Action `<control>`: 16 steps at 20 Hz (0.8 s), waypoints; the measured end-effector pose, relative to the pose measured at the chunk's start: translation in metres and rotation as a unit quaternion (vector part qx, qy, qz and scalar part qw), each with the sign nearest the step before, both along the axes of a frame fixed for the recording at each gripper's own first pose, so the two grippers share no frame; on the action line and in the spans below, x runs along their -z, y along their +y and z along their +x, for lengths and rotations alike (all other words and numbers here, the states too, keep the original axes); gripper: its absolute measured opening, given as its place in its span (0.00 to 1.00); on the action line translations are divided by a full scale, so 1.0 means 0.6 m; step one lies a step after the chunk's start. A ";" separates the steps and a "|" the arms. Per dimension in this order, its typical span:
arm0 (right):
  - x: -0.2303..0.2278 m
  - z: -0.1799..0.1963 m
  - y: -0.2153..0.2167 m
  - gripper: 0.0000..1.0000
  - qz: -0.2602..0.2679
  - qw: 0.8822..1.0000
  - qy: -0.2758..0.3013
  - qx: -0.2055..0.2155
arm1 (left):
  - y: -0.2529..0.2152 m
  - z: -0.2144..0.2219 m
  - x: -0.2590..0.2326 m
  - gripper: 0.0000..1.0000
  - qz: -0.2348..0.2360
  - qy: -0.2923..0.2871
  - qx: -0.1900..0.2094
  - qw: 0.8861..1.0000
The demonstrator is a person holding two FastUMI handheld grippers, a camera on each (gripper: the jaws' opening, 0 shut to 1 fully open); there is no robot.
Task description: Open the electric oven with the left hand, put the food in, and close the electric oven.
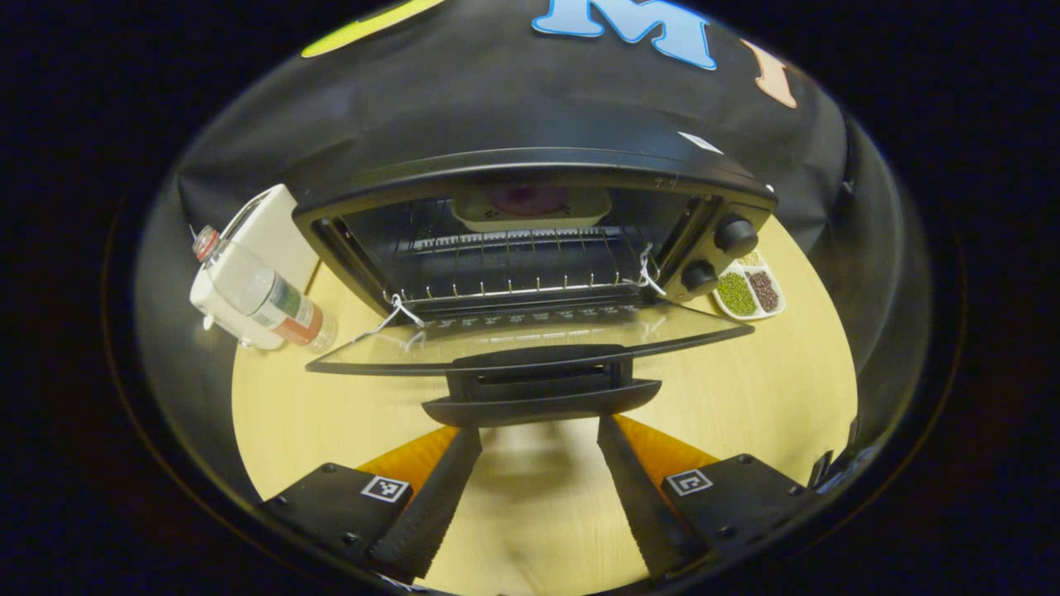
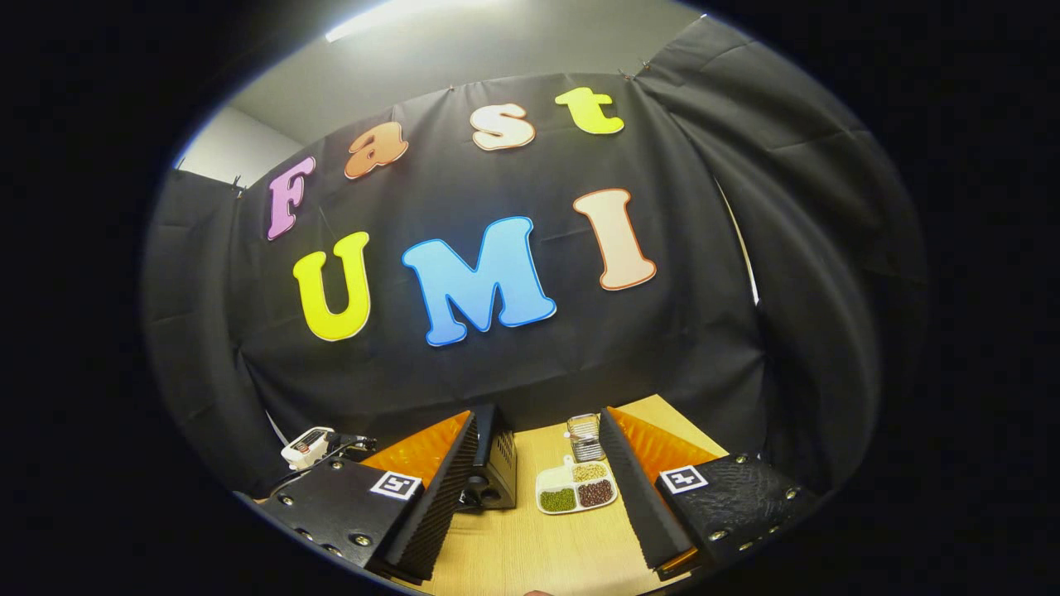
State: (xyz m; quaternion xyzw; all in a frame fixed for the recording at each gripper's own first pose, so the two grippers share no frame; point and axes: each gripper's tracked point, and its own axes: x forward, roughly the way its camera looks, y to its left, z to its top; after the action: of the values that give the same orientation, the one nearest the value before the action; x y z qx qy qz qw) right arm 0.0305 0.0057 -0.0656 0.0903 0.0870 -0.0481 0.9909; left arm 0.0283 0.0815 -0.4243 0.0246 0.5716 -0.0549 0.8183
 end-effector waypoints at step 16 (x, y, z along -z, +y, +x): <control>0.016 -0.012 -0.005 0.89 -0.009 1.000 0.013 -0.020 | -0.018 0.040 -0.103 1.00 0.010 -0.095 -0.002 0.995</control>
State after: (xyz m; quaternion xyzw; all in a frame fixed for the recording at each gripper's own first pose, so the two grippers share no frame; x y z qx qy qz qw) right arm 0.0234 0.0025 -0.0753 0.0788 0.1014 -0.0300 0.9913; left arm 0.0524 0.0707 -0.3625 0.0371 0.4916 -0.0450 0.8689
